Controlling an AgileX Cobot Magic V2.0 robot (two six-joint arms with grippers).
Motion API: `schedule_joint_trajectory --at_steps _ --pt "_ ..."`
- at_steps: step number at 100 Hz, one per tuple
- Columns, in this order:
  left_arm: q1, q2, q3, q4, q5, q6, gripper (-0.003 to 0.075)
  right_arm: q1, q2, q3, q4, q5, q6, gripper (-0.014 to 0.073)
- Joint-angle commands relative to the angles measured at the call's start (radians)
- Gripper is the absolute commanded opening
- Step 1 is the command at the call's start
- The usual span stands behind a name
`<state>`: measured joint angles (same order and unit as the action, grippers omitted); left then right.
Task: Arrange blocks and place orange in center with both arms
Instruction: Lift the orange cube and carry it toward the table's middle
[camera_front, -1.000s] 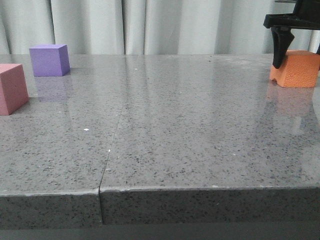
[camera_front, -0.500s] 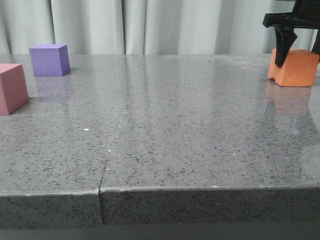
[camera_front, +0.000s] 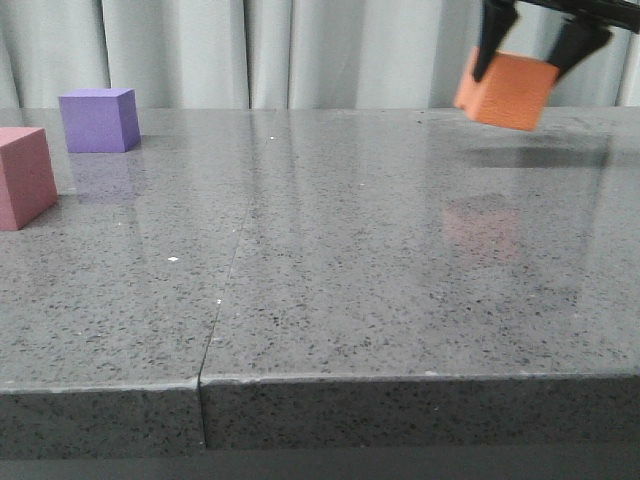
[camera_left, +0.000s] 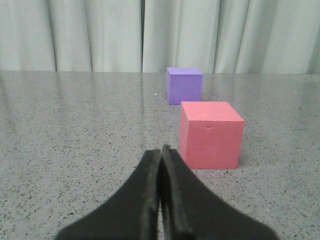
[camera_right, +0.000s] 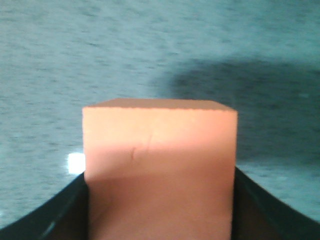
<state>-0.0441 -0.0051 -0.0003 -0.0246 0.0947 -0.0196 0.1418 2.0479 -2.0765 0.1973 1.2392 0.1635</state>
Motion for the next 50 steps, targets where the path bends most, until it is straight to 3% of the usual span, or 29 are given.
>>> schedule_joint_trajectory --at_steps 1,50 --pt "-0.004 -0.031 0.042 -0.001 -0.082 0.0 -0.002 0.045 -0.062 -0.051 0.022 0.075 0.059 0.0423" --pt "-0.004 -0.031 0.042 -0.001 -0.082 0.0 -0.002 0.285 0.005 -0.066 -0.01 -0.001 0.269 0.0421"
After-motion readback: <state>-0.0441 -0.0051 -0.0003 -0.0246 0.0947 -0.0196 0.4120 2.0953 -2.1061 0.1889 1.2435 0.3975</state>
